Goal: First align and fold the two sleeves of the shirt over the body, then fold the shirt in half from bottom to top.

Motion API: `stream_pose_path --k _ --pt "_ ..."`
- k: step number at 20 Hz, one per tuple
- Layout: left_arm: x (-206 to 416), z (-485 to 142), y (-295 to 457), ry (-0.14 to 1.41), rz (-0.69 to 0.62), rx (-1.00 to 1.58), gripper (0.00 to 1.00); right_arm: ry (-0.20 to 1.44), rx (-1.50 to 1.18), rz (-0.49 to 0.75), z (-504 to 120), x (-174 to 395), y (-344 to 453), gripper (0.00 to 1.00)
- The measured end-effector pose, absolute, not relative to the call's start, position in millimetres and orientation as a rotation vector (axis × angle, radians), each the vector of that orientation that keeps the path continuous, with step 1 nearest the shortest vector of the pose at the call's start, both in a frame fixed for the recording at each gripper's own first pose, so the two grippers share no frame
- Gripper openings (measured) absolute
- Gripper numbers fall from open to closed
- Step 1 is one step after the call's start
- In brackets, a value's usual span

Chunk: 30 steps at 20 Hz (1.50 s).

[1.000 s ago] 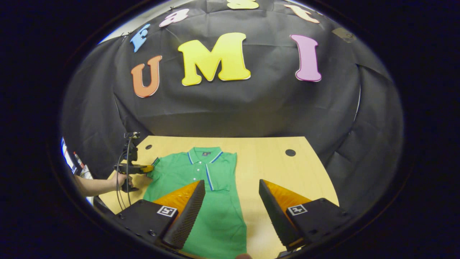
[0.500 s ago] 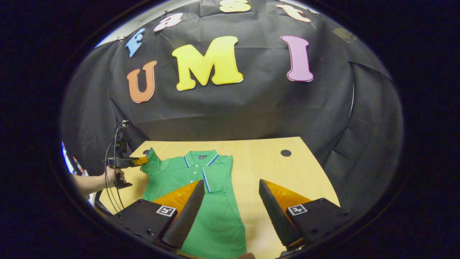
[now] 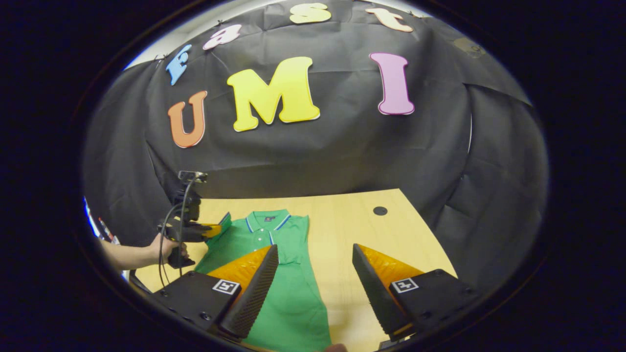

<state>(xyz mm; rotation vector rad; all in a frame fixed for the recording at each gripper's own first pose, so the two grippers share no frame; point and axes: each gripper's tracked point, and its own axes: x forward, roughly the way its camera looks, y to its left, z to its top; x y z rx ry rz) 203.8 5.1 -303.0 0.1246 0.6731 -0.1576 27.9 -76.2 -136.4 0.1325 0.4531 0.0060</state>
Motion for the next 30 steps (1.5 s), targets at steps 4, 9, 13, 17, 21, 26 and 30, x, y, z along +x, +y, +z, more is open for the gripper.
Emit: stream_pose_path --k 4,9,13,17,21,26,30 --pt "190 -305 -12 0.674 -0.185 0.135 0.37 0.451 0.119 0.002 -138 28 -78 0.93" --pt "167 -271 2 0.610 -0.155 0.166 1.00 0.455 0.102 0.036 -144 26 -63 0.93" --pt "137 -226 7 0.539 -0.133 0.134 1.00 0.444 0.069 0.079 -143 26 -45 0.93" --pt "92 -188 14 0.490 -0.119 0.090 1.00 0.433 0.038 0.114 -144 19 -37 0.96" --pt "33 -183 34 0.497 -0.094 0.072 1.00 0.469 0.004 0.177 -166 -4 -34 0.94" --pt "-49 -223 53 0.612 -0.101 0.076 1.00 0.602 -0.062 0.256 -216 -57 -30 0.94" --pt "-117 -269 57 0.761 -0.152 0.079 1.00 0.732 -0.131 0.284 -268 -105 -34 0.93"
